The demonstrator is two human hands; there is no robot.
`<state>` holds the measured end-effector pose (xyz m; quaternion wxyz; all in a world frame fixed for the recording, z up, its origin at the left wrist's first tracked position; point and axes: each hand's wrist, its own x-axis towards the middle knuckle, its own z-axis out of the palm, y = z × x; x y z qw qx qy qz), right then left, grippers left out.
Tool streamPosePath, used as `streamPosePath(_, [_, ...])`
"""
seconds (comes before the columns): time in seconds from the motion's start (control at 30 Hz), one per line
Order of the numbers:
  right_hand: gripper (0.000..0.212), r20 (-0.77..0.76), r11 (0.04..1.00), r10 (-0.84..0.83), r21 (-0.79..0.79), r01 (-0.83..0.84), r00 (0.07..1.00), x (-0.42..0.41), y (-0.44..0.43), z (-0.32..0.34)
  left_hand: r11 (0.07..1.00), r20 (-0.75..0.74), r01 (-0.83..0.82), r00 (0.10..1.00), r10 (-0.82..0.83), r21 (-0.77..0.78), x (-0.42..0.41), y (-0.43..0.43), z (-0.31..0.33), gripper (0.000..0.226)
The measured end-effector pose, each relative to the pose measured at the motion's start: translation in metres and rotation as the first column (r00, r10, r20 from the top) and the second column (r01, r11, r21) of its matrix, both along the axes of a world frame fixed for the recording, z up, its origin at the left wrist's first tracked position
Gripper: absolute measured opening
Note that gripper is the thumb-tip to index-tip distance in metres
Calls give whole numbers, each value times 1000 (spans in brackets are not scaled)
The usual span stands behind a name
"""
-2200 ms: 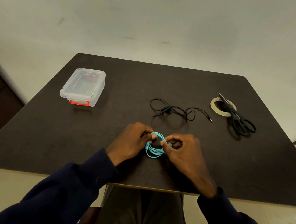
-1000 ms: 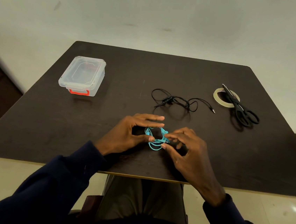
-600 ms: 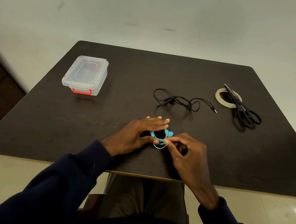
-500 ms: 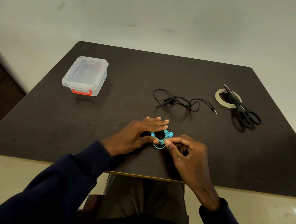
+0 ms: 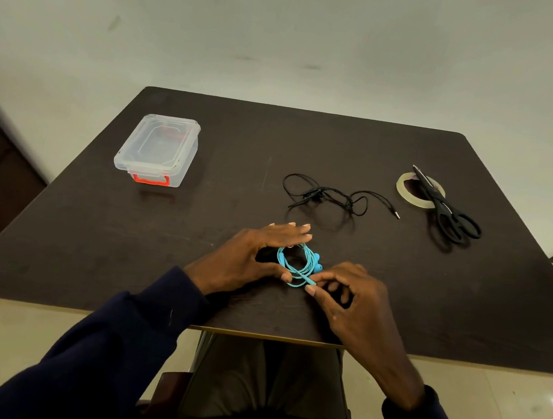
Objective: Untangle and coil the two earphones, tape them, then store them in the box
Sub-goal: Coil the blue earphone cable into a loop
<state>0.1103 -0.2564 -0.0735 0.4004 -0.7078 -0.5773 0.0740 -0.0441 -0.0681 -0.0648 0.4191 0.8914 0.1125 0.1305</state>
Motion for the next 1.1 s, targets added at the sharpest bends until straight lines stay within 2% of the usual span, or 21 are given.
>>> streamPosePath(0.13, [23,21,1000,-5,-15,5,1000,-3,0,3,994,65,-56,996,62,-91,-2,-2,6,83])
streamPosePath(0.43, [22,3,999,-52,-16,52,999,-3,0,5,988,56,-90,994,98,-125,-10,7,6,86])
streamPosePath(0.67, [17,48,999,-50,-16,51,998,-4,1,6,992,65,-106,992,111,-71,-9,13,9,60])
streamPosePath(0.8, [15,49,998,-64,1,64,997,-4,1,4,989,44,-147,988,147,-13,1,13,11,60])
streamPosePath(0.93, [18,69,997,-81,-14,82,994,-4,0,1,974,0,-227,974,227,-25,8,10,16,59])
streamPosePath(1.1, [17,86,994,-108,-14,110,990,-4,0,0,939,-127,-344,931,341,4,21,4,29,39])
